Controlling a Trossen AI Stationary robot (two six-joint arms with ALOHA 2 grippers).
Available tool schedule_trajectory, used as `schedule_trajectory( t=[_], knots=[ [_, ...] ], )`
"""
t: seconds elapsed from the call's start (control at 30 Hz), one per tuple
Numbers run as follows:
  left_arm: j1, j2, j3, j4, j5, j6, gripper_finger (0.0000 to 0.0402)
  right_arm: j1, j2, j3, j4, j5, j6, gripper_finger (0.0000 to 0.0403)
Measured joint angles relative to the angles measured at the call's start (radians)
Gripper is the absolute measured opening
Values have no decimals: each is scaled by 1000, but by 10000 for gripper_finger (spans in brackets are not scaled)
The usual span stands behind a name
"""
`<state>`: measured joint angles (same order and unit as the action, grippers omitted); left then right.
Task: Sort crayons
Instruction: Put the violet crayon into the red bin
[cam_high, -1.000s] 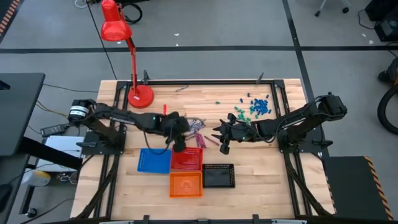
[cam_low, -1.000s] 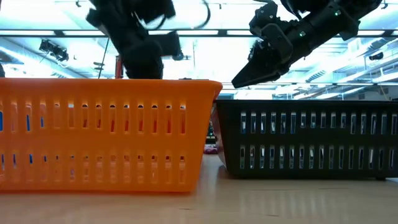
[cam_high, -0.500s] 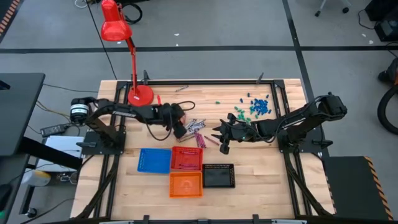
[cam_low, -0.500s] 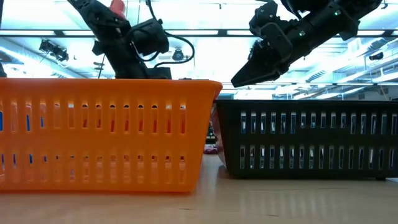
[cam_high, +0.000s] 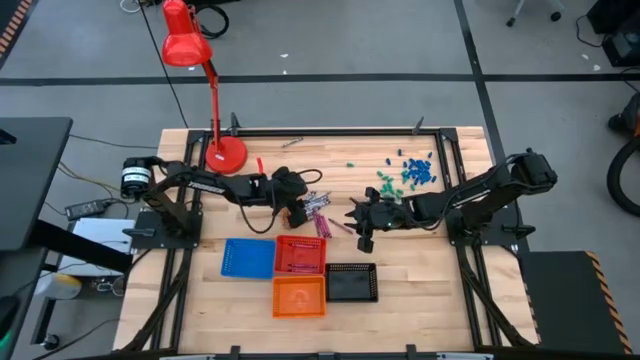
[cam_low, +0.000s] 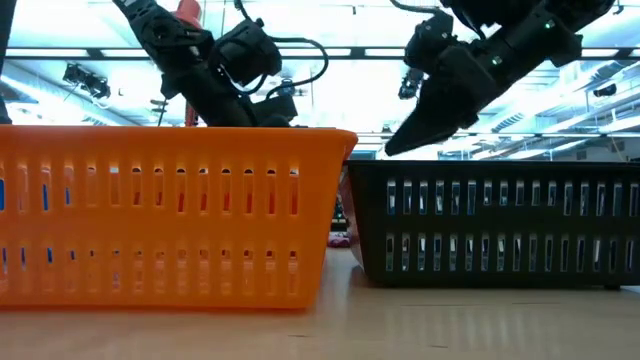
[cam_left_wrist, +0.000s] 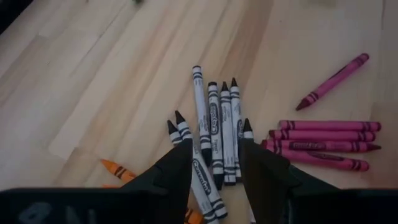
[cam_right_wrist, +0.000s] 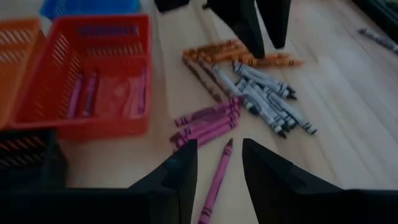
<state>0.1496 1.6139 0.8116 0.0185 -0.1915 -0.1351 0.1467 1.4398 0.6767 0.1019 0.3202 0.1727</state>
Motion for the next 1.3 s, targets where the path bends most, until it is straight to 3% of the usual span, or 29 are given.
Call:
schedule_trajectory(
  t=[0.37,0.57,1.1,1.3],
  knots=[
    [-1,0,0,-15,-1,3,142,-40,201,-1,39,-1,12,131],
    [-1,0,0,-17,-2,19,142,-60,211,-1,47,-84,34,131],
    [-1,0,0,-17,-2,19,142,-51,214,-1,62,-82,15,131],
    [-1,0,0,-22,-2,19,142,-53,270,2,81,-87,11,131]
  ],
)
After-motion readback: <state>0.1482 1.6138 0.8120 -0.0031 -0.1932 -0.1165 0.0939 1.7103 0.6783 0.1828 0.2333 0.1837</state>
